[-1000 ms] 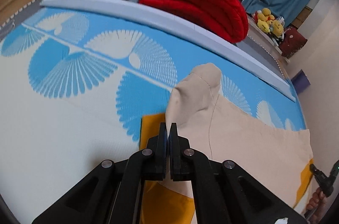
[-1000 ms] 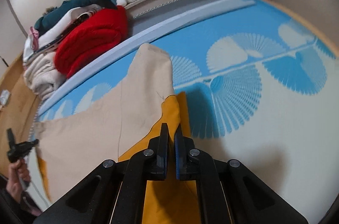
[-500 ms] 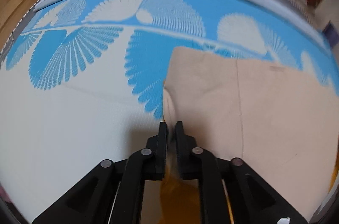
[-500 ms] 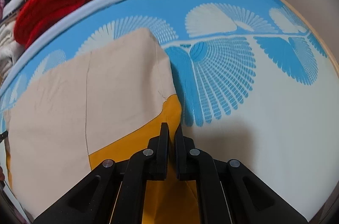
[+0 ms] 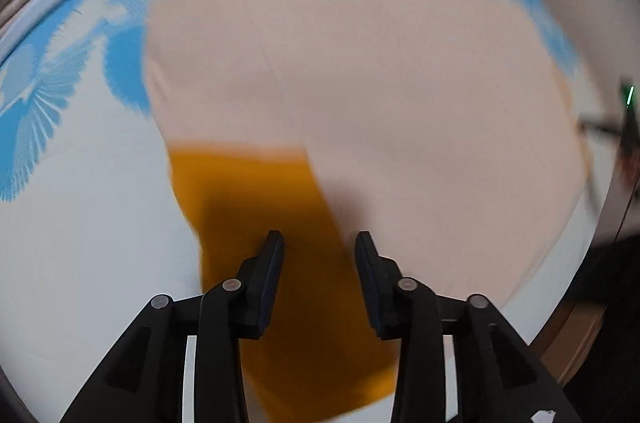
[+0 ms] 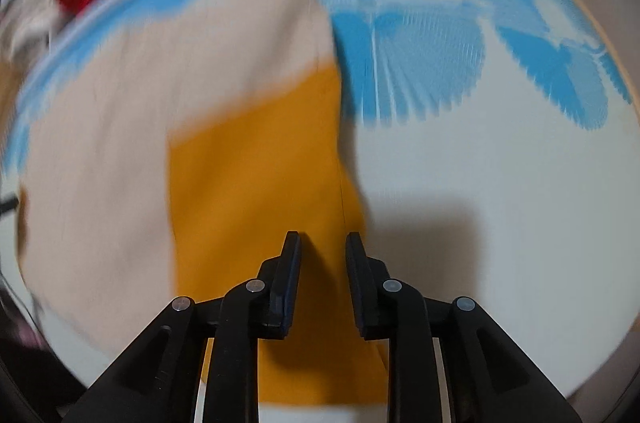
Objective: Fold large clothes
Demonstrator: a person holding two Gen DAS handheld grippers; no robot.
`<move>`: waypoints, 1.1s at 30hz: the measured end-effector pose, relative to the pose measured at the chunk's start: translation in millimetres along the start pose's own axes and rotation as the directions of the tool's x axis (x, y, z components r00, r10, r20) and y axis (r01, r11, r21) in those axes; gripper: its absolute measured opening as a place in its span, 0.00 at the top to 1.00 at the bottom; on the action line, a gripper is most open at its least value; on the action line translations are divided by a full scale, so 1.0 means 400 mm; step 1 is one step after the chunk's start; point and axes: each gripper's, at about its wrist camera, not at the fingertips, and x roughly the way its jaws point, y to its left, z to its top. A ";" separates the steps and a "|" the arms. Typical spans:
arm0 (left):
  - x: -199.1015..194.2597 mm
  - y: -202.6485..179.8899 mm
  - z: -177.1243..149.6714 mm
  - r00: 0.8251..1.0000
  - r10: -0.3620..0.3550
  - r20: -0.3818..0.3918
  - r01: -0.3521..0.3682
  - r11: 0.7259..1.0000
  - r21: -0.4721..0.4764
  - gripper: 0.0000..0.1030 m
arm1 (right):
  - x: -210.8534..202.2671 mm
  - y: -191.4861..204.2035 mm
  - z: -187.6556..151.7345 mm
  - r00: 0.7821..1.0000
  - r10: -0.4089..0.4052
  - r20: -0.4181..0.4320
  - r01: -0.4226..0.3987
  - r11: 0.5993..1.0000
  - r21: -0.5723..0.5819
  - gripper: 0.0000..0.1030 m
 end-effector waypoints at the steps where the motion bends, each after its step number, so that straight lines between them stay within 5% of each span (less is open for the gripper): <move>1: 0.020 -0.007 -0.021 0.999 0.029 -0.031 -0.028 0.999 0.027 0.68 | 0.007 0.002 -0.022 1.000 -0.021 -0.020 0.021 0.999 -0.037 0.76; 9: 0.001 -0.027 -0.097 0.997 0.058 -0.044 -0.056 0.997 0.050 0.69 | 0.037 -0.016 -0.121 0.988 -0.084 -0.127 0.070 0.992 -0.105 0.76; 13: -0.004 -0.035 -0.123 0.984 0.170 -0.047 -0.168 0.985 0.042 0.66 | 0.020 -0.006 -0.137 0.979 -0.169 -0.116 0.152 0.978 -0.143 0.76; 15: -0.057 -0.054 -0.116 0.955 0.295 0.006 -0.296 0.955 0.016 0.71 | -0.036 0.006 -0.129 0.967 -0.255 -0.027 0.248 0.958 -0.144 0.76; 17: -0.120 -0.072 -0.115 0.933 0.353 0.071 -0.349 0.935 -0.057 0.71 | -0.112 0.023 -0.116 0.957 -0.276 0.087 0.284 0.953 -0.101 0.76; 22: -0.259 -0.163 -0.173 0.891 0.380 0.250 -0.311 0.910 -0.274 0.61 | -0.365 0.139 -0.145 0.885 -0.191 0.425 0.187 0.981 0.052 0.76; 26: -0.276 -0.244 -0.247 0.867 0.385 0.317 -0.250 0.885 -0.392 0.56 | -0.422 0.297 -0.247 0.832 -0.099 0.546 0.103 0.994 0.025 0.75; 30: -0.249 -0.275 -0.278 0.835 0.425 0.349 -0.265 0.868 -0.420 0.56 | -0.367 0.448 -0.313 0.853 -0.023 0.522 0.060 0.997 -0.055 0.75; 33: -0.226 -0.263 -0.299 0.856 0.399 0.328 -0.225 0.860 -0.459 0.59 | -0.298 0.529 -0.359 0.859 -0.017 0.511 0.096 0.987 -0.128 0.75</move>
